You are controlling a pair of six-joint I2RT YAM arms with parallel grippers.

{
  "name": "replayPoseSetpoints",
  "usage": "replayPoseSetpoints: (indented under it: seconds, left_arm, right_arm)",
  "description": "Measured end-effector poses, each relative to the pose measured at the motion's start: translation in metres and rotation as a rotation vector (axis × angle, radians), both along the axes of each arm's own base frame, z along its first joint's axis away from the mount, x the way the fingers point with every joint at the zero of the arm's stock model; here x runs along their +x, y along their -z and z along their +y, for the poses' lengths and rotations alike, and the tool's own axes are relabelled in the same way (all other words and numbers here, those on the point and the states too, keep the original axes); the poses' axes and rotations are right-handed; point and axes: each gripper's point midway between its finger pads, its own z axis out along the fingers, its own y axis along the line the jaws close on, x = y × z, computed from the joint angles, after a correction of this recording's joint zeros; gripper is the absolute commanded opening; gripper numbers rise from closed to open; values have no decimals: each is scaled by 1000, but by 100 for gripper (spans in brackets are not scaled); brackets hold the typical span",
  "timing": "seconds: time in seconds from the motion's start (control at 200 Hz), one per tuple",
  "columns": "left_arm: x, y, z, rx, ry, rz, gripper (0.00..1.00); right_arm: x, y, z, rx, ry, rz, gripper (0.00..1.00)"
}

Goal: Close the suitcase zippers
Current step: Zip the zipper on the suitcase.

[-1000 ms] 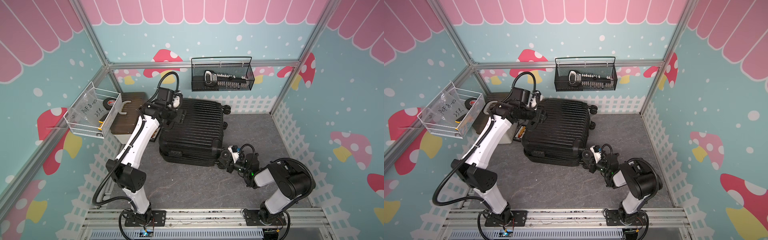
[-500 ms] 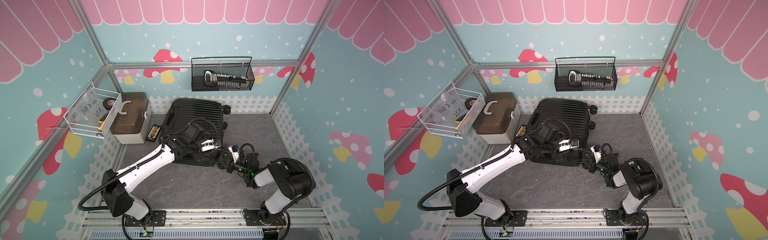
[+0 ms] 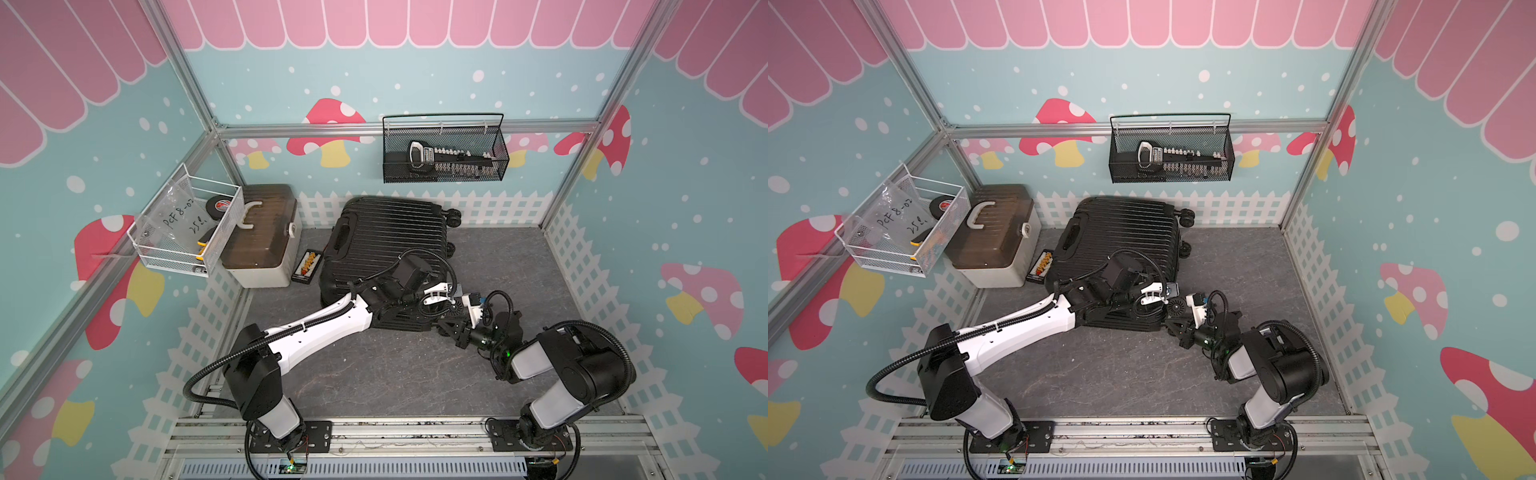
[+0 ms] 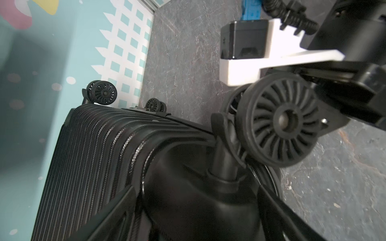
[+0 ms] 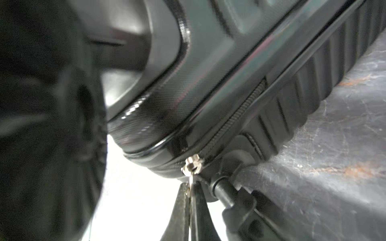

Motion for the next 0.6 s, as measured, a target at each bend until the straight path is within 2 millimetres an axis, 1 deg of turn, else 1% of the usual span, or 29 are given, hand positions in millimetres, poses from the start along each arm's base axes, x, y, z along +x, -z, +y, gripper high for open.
replayPoseSetpoints:
  seconds: [0.135,0.28,0.425,0.601]
  left_arm:
    - [12,-1,-10,-34,-33,-39,83]
    - [20,-1,-17,-59,-54,-65,82]
    - [22,-1,-19,-72,-60,-64,81]
    - [22,-2,-19,-89,-74,-53,71]
  right_arm:
    - [-2,-4,-4,5,29,-1,0]
    - [0,-4,-7,-1,53,-9,0]
    - [-1,-4,-7,-8,64,-26,0]
    - [-4,-8,-4,-28,78,-65,0]
